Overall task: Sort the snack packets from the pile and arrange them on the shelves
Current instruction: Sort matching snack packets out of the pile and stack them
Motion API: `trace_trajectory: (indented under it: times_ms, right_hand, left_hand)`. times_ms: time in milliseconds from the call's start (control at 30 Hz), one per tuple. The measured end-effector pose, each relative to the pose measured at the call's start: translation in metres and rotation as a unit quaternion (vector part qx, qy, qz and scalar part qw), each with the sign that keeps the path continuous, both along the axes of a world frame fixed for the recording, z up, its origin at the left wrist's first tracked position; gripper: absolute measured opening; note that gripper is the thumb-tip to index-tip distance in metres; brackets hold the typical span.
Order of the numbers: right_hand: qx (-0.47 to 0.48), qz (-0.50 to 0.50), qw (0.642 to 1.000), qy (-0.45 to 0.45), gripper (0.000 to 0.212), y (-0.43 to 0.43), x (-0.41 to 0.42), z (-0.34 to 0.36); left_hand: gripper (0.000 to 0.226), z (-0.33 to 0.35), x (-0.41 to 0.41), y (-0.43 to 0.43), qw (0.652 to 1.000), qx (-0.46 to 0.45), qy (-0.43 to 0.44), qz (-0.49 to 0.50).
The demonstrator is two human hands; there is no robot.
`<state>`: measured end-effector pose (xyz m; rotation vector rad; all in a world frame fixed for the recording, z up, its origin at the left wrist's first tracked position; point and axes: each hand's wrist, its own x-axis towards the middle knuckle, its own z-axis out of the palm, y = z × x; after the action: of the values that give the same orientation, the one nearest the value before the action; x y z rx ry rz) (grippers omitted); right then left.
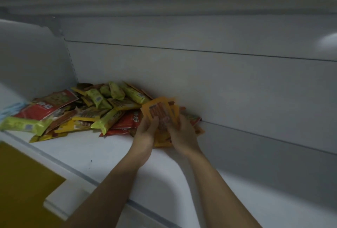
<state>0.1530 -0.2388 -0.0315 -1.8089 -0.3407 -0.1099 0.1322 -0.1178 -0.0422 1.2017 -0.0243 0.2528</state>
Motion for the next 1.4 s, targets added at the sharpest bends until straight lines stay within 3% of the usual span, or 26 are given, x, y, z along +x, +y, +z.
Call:
trace_trajectory:
  times_ms: [100,233,400,467,633,800,867,1000,1133,1200,1333,1400]
  right_hand:
    - [-0.083,0.042,0.995,-0.022,0.018,0.002,-0.006,-0.002]
    - [-0.089,0.029,0.995,-0.030,0.018,0.005,-0.005,-0.001]
    - [-0.209,0.005,0.975,-0.077,0.035,0.010,0.000,-0.006]
    - [-0.209,-0.005,0.975,-0.074,0.044,0.013,0.002,-0.004]
    - [-0.220,-0.084,0.967,-0.100,0.039,0.014,0.009,0.001]
    - [-0.296,-0.095,0.942,-0.123,0.039,0.031,0.019,0.008]
    - [-0.344,-0.110,0.926,-0.111,0.043,0.041,0.029,0.013]
    - [-0.499,-0.148,0.853,-0.038,0.065,0.062,0.059,0.026]
    - [-0.559,-0.141,0.817,0.015,0.067,0.079,0.083,0.029]
    - [-0.534,-0.146,0.832,0.035,0.061,0.084,0.089,0.027]
    - [-0.415,-0.144,0.892,0.106,0.079,0.083,0.097,0.025]
    - [-0.395,-0.118,0.904,0.115,0.069,0.074,0.097,0.033]
  left_hand:
    - [0.047,-0.001,-0.002,-0.001,0.999,0.045,0.007,0.013]
    - [0.048,-0.003,-0.001,0.003,0.999,0.040,0.030,0.016]
    - [0.018,0.000,-0.004,0.008,0.990,0.120,0.013,0.076]
    - [0.015,0.002,-0.005,0.017,0.986,0.113,0.012,0.123]
    - [0.020,0.004,-0.012,0.057,0.963,0.165,0.026,0.212]
    - [0.029,0.018,-0.018,0.090,0.957,0.208,0.009,0.203]
    - [0.025,0.022,-0.016,0.099,0.952,0.235,0.008,0.196]
    - [0.011,0.028,-0.009,0.109,0.942,0.287,0.014,0.175]
    - [0.023,0.027,-0.003,0.118,0.940,0.308,0.024,0.146]
    - [0.026,0.026,0.000,0.122,0.941,0.308,0.025,0.135]
    - [0.022,0.029,0.004,0.128,0.944,0.310,0.000,0.115]
    - [0.024,0.031,0.008,0.133,0.947,0.303,-0.006,0.107]
